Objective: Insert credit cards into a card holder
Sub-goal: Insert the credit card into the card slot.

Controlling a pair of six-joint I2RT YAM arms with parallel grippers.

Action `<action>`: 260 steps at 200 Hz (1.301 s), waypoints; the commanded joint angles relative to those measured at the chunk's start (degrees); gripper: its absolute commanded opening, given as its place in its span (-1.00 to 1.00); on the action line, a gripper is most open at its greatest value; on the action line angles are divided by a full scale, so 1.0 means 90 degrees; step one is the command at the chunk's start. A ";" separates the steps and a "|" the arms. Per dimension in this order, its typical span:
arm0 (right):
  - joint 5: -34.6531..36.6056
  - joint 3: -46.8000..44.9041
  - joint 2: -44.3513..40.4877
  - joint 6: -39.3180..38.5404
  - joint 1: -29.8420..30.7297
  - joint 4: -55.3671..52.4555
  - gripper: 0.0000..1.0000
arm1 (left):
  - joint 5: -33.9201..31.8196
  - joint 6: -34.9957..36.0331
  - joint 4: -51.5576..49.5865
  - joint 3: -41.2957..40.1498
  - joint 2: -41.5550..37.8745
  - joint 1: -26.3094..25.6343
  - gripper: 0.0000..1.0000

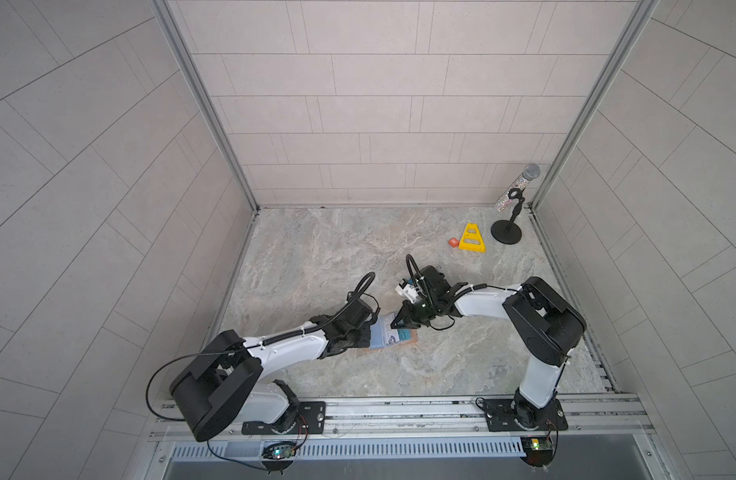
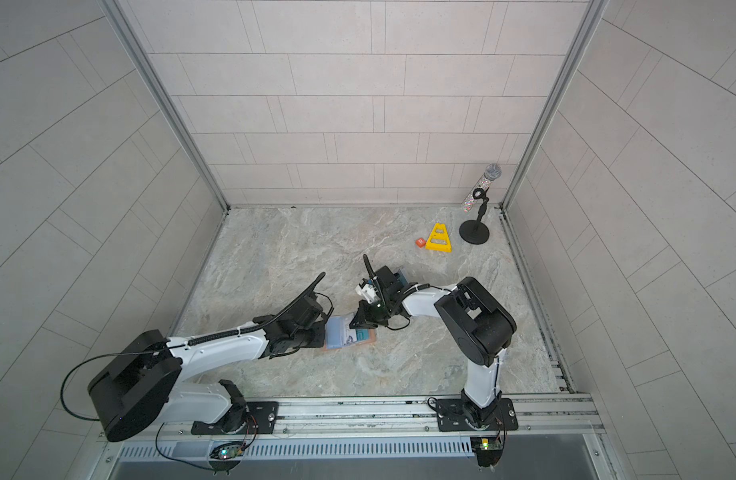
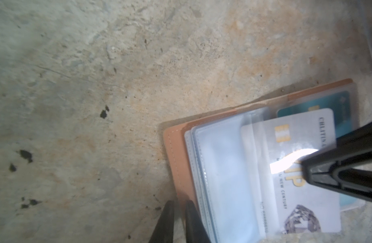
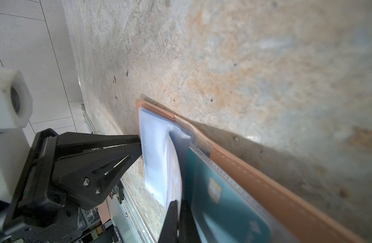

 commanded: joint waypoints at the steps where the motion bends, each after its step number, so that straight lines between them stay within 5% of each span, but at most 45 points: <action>1: 0.0419 0.0044 0.0194 -0.0145 0.0129 -0.0440 -1.00 | -0.0064 0.0059 -0.0265 -0.0003 0.0140 -0.0039 -0.65; 14: 0.0492 0.0068 0.0181 -0.0165 0.0128 -0.0518 -0.99 | -0.0063 0.0060 -0.0276 -0.0003 0.0134 -0.0040 -0.65; 67: 0.0771 0.0204 -0.0006 -0.0295 0.0166 -0.0856 -0.36 | -0.0101 0.0075 -0.0334 0.0004 0.0081 -0.0039 -0.65; 151: 0.1494 0.0587 -0.0512 -0.0665 0.0335 -0.1695 0.10 | -0.0111 0.0089 -0.0364 0.0017 0.0059 -0.0045 -0.65; 217: 0.2054 0.0611 -0.1010 -0.0783 0.0406 -0.1914 0.19 | -0.0105 0.0088 -0.0378 0.0026 0.0054 -0.0047 -0.65; 260: 0.2882 0.0804 -0.1086 -0.1078 0.0562 -0.2493 -0.08 | -0.0115 0.0088 -0.0390 0.0026 0.0046 -0.0047 -0.65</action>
